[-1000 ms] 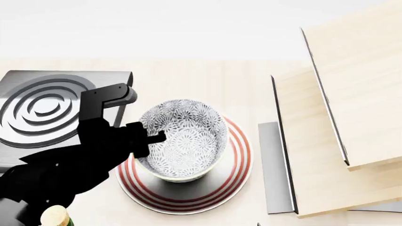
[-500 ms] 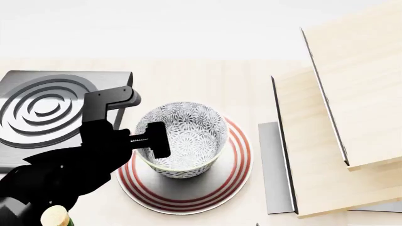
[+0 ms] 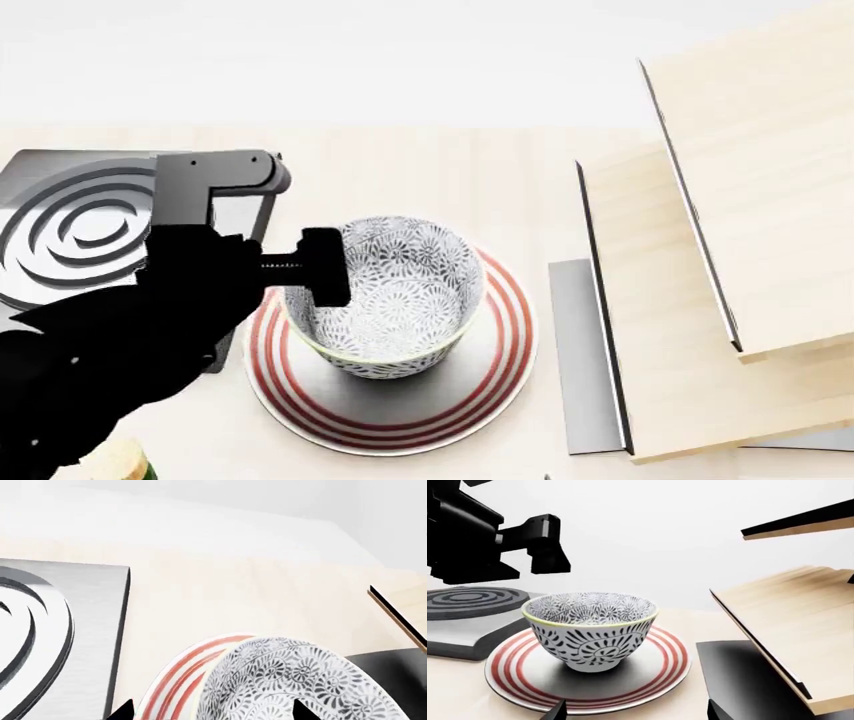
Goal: Pick up the akita bowl and put it on the plate.
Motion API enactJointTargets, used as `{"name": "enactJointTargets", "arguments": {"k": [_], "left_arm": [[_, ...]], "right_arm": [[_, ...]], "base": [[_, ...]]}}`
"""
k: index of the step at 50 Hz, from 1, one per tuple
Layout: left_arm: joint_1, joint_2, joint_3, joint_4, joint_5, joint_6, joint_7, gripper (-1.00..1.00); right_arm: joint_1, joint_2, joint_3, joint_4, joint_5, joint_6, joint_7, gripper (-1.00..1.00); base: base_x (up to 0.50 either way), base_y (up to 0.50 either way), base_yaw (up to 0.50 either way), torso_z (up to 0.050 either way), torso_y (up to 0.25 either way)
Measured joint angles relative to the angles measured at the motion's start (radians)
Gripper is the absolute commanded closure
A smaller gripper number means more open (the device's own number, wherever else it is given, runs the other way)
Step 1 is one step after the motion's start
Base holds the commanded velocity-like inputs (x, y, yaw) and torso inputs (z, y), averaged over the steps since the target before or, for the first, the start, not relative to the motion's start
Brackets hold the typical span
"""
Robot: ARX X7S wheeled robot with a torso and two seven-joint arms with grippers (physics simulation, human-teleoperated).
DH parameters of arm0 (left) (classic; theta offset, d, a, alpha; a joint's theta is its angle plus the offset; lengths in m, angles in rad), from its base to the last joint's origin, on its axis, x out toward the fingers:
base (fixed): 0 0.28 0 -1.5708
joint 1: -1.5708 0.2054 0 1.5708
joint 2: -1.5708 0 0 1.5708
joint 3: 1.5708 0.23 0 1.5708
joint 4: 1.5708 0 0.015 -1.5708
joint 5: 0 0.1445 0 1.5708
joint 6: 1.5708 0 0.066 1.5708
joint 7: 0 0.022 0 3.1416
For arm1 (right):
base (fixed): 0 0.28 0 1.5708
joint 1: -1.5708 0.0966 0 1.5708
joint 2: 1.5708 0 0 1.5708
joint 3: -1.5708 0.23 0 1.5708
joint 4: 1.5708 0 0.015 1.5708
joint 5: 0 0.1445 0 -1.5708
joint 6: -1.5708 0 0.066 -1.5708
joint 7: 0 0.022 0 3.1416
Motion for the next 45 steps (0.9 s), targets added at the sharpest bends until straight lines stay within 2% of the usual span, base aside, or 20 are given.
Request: {"name": "enactJointTargets", "arguments": {"k": [13, 25, 33, 45], "left_arm": [[0.026, -0.244, -0.006, 0.53, 0.023, 0.018, -0.256, -1.0], [0.046, -0.473, -0.054, 0.899, 0.05, 0.062, -0.399, -1.0], [0.088, -0.632, -0.092, 1.088, 0.094, 0.121, -0.484, -1.0], [0.237, -0.879, -0.128, 1.277, 0.287, 0.291, -0.669, -1.0]], "right_arm": [[-0.002, 0.005, 0.0, -0.012, 0.001, 0.002, 0.006, -1.0], [-0.002, 0.008, 0.001, -0.015, 0.004, -0.002, 0.01, -1.0], [-0.001, 0.012, 0.003, -0.019, 0.004, -0.001, 0.015, -1.0], [-0.01, 0.062, 0.046, -0.146, -0.005, 0.034, 0.058, -1.0]], "base": [[0.0, 0.0, 0.0, 0.0, 0.0], [0.0, 0.0, 0.0, 0.0, 0.0], [0.0, 0.0, 0.0, 0.0, 0.0], [0.0, 0.0, 0.0, 0.0, 0.0]]}}
